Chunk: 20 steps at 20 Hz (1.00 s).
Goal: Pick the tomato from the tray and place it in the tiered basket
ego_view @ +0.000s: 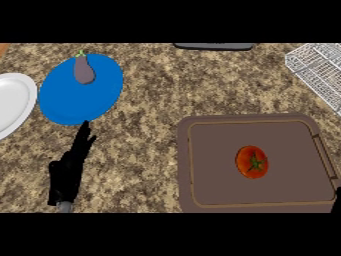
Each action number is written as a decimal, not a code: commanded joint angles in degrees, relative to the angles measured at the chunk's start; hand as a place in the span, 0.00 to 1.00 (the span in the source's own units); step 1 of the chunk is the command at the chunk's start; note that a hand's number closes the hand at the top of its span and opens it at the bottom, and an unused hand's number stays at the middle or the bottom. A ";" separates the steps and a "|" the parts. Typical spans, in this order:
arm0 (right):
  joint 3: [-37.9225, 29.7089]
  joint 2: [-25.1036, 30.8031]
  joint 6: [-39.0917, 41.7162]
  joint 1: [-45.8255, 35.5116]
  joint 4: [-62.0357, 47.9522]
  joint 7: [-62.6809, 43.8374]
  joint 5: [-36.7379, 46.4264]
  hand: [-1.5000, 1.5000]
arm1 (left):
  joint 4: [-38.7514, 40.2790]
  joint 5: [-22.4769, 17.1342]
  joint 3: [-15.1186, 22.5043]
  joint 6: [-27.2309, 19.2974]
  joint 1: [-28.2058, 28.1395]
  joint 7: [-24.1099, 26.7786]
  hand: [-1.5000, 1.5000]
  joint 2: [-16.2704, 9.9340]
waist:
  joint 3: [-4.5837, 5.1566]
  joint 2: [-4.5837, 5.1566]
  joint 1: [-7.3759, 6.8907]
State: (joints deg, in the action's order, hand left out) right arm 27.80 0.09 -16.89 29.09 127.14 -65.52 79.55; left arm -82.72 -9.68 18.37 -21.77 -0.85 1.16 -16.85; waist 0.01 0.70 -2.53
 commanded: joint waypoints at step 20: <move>-7.70 -0.08 16.13 -25.53 -15.26 -19.70 -13.74 0.00 | 2.15 0.50 -1.54 0.11 -3.73 -0.72 0.50 0.28 | 0.09 -0.55 1.95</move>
State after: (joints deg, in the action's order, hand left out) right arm 20.65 0.24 -4.12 6.29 111.75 -71.49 67.48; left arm -82.55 -9.04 17.05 -21.78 -2.29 1.46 -16.21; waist -0.27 0.03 -0.89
